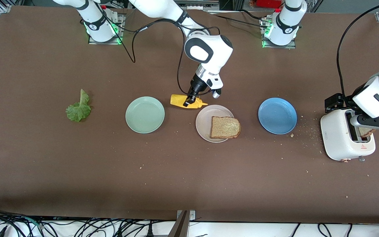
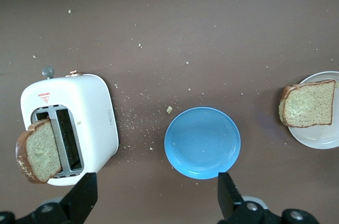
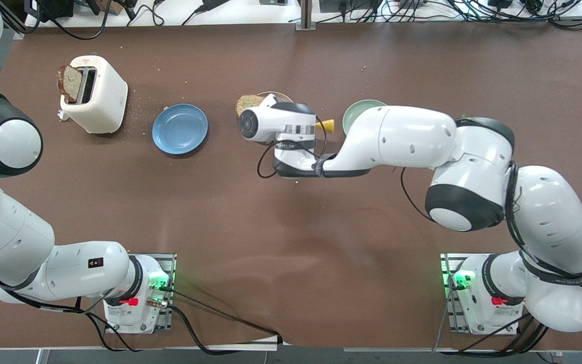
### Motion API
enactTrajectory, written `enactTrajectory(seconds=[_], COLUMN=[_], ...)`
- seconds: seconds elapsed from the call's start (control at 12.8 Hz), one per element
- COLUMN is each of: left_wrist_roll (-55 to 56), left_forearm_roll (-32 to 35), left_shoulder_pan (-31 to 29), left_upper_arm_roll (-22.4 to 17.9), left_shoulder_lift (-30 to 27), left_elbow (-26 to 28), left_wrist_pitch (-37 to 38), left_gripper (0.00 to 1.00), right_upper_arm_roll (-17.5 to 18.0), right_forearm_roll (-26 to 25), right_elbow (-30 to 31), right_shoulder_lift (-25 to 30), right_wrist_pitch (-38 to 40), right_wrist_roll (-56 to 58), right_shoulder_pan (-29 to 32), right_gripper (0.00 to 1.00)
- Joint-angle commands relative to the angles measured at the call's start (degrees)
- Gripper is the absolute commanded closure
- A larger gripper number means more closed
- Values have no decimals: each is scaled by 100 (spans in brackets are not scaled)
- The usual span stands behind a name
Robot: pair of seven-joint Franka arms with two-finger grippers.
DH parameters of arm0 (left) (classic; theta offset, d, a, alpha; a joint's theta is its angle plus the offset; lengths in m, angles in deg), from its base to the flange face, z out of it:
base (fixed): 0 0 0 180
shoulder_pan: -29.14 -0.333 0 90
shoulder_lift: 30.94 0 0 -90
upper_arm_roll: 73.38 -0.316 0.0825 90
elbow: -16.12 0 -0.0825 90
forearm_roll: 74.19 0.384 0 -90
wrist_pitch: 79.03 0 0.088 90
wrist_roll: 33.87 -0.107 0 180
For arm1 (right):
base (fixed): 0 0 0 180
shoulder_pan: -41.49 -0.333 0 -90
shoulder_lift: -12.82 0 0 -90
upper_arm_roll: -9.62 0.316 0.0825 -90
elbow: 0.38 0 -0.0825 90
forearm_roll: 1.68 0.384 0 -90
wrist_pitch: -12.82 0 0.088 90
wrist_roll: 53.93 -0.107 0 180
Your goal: Make sandwich in beige plate with both arms
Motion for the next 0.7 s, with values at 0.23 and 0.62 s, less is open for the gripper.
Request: enactTrajectory(seconds=[0.23, 0.62], left_wrist_roll=[17, 8], left_forearm_roll=[-137, -137], left_shoulder_pan=[-51, -60], left_upper_arm_roll=[30, 30], left_shoulder_lift=[-70, -61], left_elbow=[36, 18], left_wrist_pitch=[36, 36], left_gripper=[0, 0], right_upper_arm_roll=[-329, -400], right_forearm_roll=[-138, 19], right_elbow=[-789, -1027], right_shoulder_lift=[-535, -474], right_wrist_pitch=[244, 208], right_wrist_roll=[-69, 114], right_shoulder_pan=[-191, 107], right_gripper=[100, 100])
